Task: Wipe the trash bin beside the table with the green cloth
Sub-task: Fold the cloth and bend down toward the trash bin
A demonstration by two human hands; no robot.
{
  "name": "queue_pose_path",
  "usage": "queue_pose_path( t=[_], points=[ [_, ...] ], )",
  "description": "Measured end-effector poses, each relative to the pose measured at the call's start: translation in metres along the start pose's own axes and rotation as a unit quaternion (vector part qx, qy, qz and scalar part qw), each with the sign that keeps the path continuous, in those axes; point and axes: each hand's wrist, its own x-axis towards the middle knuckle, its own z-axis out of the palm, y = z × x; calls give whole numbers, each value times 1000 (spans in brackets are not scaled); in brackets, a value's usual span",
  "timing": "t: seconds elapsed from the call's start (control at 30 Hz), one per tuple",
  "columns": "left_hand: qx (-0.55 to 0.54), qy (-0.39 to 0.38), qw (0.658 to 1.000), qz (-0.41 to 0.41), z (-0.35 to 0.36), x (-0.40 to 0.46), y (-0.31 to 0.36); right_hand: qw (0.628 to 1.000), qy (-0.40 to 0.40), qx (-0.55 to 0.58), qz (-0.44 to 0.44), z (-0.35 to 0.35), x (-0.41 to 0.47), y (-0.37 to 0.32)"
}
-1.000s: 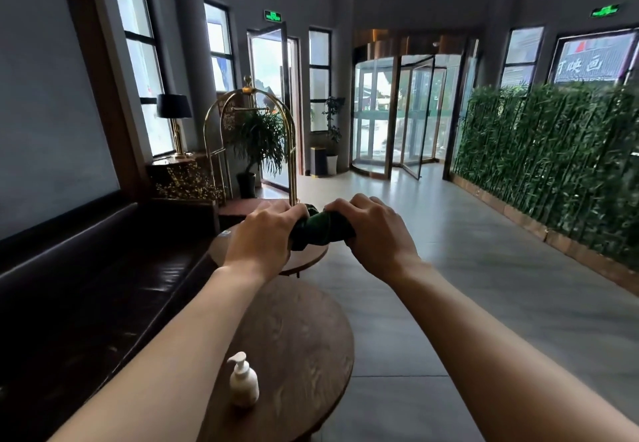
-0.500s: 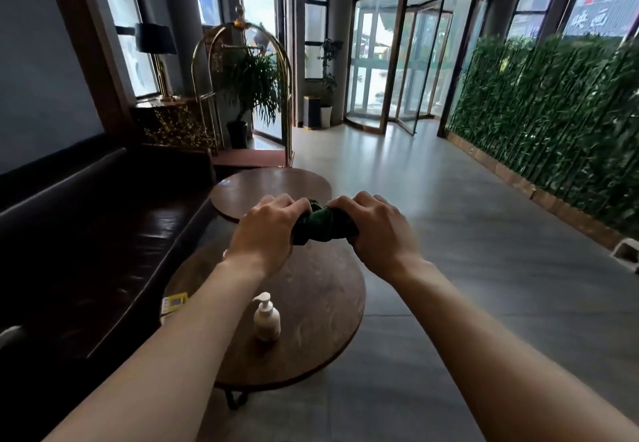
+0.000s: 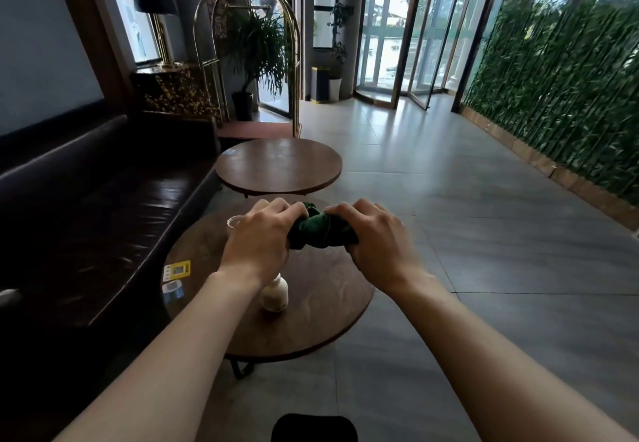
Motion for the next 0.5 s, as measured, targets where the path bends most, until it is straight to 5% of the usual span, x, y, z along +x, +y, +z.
queue_pose_path(
  t=[0.5],
  points=[
    [-8, -55, 998, -5, 234, -113, -26, 998, -52, 18, 26, 209, -137, 83]
  ],
)
